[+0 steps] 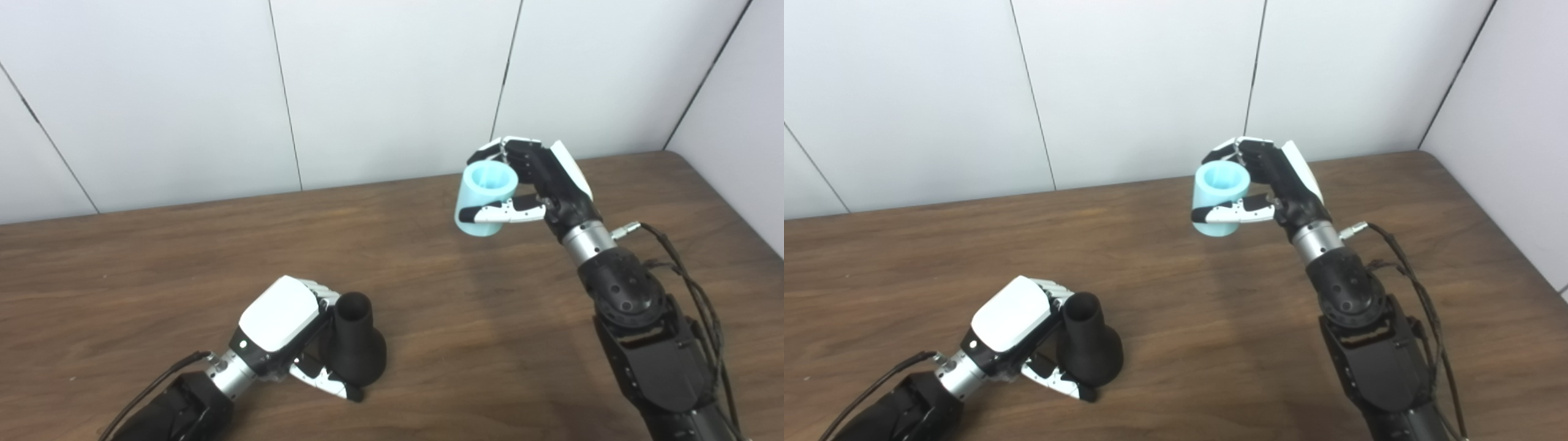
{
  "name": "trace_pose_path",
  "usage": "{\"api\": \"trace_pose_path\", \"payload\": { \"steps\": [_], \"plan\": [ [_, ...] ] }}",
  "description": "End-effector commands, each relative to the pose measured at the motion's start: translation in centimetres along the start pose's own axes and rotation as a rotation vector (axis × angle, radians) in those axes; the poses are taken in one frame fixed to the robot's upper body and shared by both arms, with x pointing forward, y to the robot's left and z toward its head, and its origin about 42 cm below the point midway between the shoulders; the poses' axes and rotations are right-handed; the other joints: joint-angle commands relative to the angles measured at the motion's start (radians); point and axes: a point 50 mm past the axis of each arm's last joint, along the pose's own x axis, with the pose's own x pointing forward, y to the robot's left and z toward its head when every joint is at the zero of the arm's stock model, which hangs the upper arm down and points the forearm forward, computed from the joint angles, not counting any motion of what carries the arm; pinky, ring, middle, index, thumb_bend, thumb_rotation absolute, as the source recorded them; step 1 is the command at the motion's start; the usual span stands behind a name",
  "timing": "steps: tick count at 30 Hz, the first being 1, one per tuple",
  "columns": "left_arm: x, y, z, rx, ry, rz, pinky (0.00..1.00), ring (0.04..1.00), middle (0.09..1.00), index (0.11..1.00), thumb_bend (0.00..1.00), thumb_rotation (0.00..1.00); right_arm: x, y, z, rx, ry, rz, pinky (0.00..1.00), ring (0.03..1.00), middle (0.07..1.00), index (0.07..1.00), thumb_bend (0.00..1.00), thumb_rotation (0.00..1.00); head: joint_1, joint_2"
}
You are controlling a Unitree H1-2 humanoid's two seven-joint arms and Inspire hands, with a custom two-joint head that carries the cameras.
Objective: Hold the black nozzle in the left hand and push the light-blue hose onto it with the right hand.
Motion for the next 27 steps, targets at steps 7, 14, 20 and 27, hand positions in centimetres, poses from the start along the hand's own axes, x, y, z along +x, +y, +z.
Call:
{"api": "trace_pose_path", "payload": {
  "steps": [7,14,20,27],
  "plan": [
    [-0.5,-3.2,1.0,0.027,0.005,-0.145,0.38,0.423,0.417,0.512,0.5,0.0,1.0,2.0,6.4,0.0,-0.227,0.108,0.28,0.387,0.466,0.537,0.51,0.0,0.034,0.001],
    [-0.2,-3.5,1.3,0.018,0.003,-0.151,0.4,0.443,0.432,0.509,0.5,0.0,0.6,4.3,8.5,0.045,-0.307,0.186,0.22,0.355,0.459,0.542,0.51,0.0,0.057,0.004],
    [0.1,-3.5,1.6,0.012,0.001,-0.15,0.42,0.451,0.443,0.504,0.5,0.0,0.0,5.5,9.1,0.043,-0.347,0.226,0.15,0.433,0.438,0.518,0.52,0.0,0.082,0.01],
    [0.0,-3.7,1.6,0.004,0.008,-0.149,0.41,0.453,0.453,0.5,0.5,0.0,-1.1,6.7,8.7,0.047,-0.367,0.257,0.22,0.369,0.479,0.526,0.51,0.0,0.097,0.014]
  ]
}}
